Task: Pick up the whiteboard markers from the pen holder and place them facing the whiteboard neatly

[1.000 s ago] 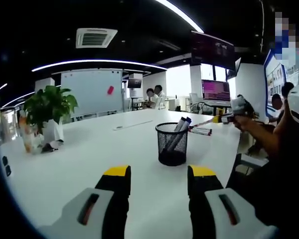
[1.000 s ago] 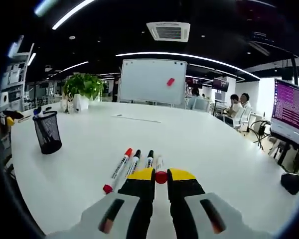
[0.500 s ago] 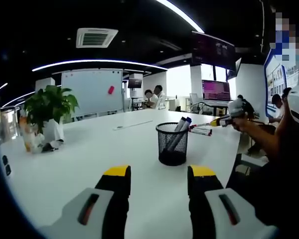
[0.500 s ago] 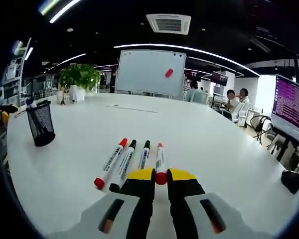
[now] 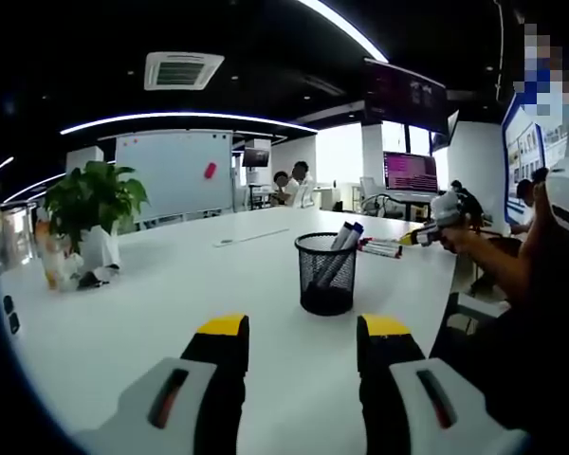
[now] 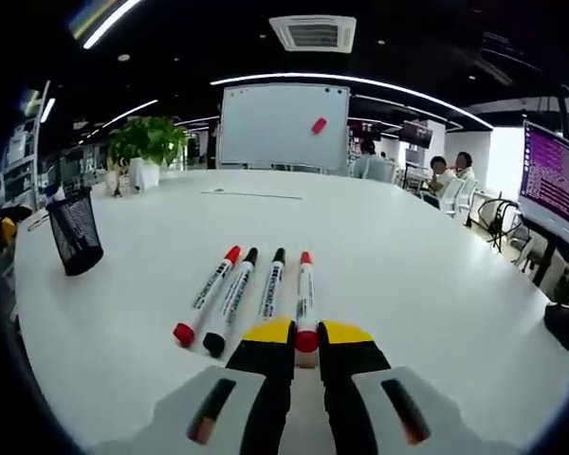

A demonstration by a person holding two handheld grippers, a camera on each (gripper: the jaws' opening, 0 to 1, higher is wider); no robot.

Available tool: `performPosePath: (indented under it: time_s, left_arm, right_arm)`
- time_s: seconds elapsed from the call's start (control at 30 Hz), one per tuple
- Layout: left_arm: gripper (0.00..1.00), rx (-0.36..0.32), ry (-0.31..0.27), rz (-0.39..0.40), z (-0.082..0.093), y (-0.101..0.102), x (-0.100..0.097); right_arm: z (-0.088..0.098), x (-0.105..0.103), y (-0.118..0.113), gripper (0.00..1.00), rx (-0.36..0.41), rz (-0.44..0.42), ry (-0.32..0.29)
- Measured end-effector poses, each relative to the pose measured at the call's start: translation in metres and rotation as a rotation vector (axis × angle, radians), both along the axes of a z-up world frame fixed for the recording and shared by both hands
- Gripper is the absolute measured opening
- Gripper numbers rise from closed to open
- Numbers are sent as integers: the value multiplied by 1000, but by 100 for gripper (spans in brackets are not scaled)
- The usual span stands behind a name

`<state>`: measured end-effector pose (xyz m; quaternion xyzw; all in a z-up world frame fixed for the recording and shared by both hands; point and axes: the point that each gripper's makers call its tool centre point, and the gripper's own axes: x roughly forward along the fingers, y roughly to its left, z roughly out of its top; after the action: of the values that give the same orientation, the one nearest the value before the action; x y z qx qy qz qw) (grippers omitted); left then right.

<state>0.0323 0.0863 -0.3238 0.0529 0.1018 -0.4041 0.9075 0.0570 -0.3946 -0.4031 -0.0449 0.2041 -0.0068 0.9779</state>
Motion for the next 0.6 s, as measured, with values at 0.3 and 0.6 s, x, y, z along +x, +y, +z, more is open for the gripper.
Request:
performPosePath:
  time_s: [0.3, 0.6]
  left_arm:
    - [47, -3, -1, -1, 1, 0, -1]
    - [47, 0, 4, -7, -1, -3, -1]
  right_arm:
    - [-6, 0, 1, 13, 21, -4, 21]
    - [-13, -7, 5, 14, 60, -13, 54]
